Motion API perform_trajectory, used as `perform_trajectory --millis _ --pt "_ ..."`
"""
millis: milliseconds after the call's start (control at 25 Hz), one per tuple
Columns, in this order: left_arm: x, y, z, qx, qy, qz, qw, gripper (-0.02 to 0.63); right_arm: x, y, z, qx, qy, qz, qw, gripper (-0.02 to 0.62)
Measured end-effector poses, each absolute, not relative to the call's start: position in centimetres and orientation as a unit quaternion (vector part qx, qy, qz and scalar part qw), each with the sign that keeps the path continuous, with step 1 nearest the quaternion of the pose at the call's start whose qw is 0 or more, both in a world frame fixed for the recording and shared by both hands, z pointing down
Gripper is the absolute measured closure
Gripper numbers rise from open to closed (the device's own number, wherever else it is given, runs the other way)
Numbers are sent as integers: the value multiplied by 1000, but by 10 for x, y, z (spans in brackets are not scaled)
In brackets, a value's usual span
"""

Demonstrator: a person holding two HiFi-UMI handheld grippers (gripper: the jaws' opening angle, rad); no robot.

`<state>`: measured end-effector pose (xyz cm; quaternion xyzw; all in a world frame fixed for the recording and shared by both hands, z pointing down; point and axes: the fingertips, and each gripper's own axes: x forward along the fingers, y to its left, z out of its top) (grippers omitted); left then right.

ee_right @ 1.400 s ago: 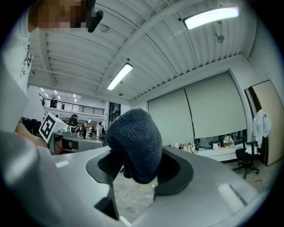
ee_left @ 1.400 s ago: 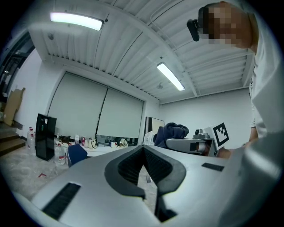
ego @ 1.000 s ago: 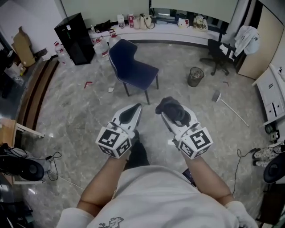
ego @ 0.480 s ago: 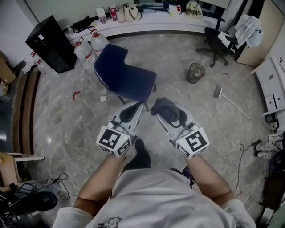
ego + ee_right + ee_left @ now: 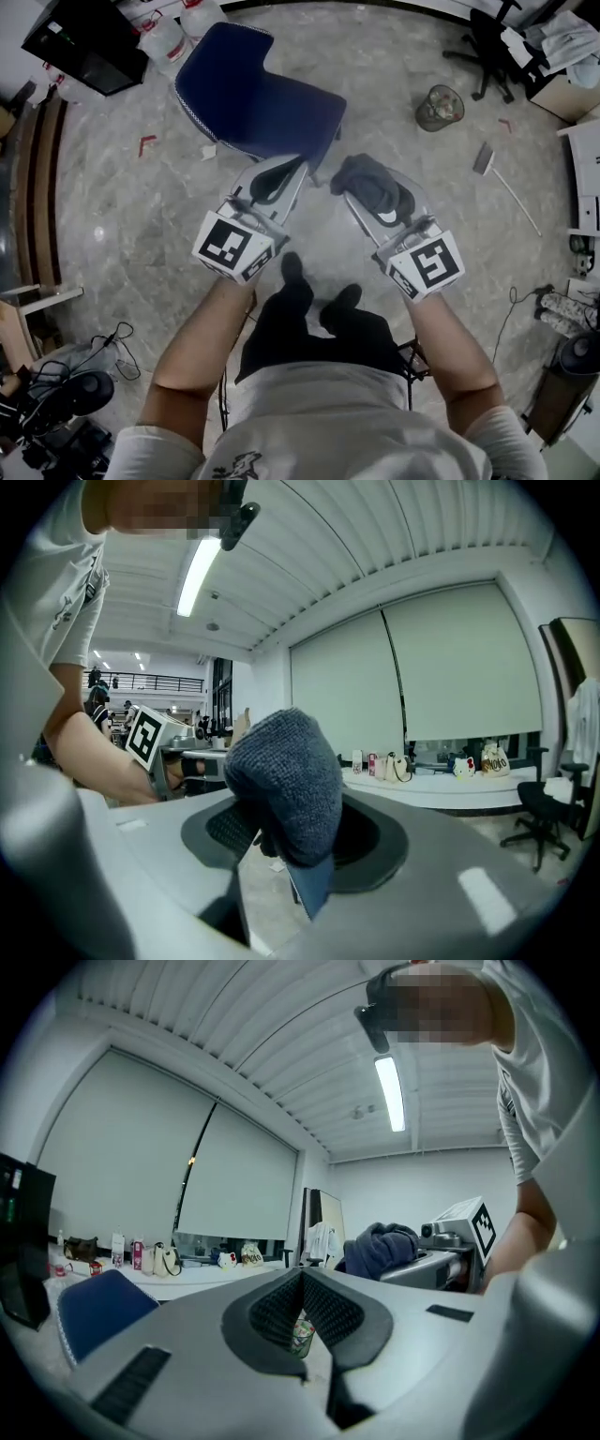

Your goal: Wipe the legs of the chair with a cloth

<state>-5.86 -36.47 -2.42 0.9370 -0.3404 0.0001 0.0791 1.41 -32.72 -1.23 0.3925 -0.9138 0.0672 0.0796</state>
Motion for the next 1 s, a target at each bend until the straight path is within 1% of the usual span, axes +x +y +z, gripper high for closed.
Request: perform_trajectory --millis 160,320,480,600,800,1000 --pt "-65 -395 85 932 -354 -1 81 601 15 -355 97 376 -920 60 93 399" --pt "-56 -416 217 932 -350 4 89 601 26 -381 220 375 -921 57 90 399" --pt "-50 -437 349 938 -337 6 75 601 28 -397 344 374 -922 48 90 399" --pt "-53 -453 429 937 -343 -4 69 601 21 -406 436 361 -928 40 85 399" --pt "-62 -476 521 936 -343 -9 84 601 9 -418 567 366 -923 56 109 399" --pt "-60 -483 555 933 -349 -3 85 601 4 -433 653 358 -922 78 128 399"
